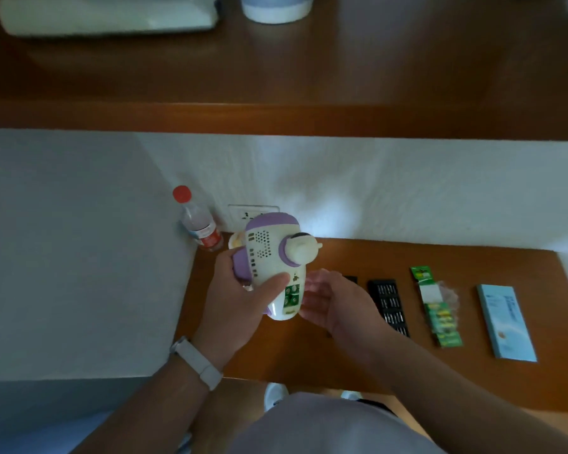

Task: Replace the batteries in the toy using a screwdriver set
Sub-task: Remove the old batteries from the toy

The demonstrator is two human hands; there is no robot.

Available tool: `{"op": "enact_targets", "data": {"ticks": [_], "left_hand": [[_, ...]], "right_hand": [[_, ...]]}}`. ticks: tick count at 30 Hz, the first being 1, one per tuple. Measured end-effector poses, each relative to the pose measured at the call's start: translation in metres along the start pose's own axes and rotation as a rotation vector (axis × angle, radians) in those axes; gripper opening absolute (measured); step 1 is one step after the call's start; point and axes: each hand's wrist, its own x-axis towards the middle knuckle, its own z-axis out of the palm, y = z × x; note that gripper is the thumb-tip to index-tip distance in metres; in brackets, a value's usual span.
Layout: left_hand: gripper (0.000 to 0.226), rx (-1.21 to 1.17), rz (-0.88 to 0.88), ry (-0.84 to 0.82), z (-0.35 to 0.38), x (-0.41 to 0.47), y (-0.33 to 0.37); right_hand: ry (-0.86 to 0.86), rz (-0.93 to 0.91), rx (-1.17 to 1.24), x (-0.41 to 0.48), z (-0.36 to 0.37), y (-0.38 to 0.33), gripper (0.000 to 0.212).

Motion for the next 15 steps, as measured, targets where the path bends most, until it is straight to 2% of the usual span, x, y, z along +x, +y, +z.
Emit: {"op": "enact_targets", "data": {"ticks": [3, 6, 8, 13, 15], "left_hand": [[0.073, 0.055, 0.045, -0.032, 0.026, -0.005, 0.014], [0.072, 0.078, 0.075, -0.047, 0.052, -0.016, 0.026], [0.066, 0.091, 0.106, -0.038, 0.066, -0.023, 0.032], [0.041, 0.062, 0.156, -0.123, 0.085, -0.03, 0.044], [0.046, 0.025, 0.157, -0.161, 0.092, -0.032, 0.047]], "right_hand": [[-0.015, -0.026, 0.092, -0.012, -0.011, -0.015, 0.03], [-0.132, -0.081, 0.141, -0.027, -0.023, -0.029, 0.031], [-0.206, -0.098, 0.152, -0.035, -0.033, -0.037, 0.032], [-0.255, -0.087, 0.238, -0.048, -0.058, -0.051, 0.037], [-0.275, -0.085, 0.268, -0.05, -0.066, -0.054, 0.039]]}}
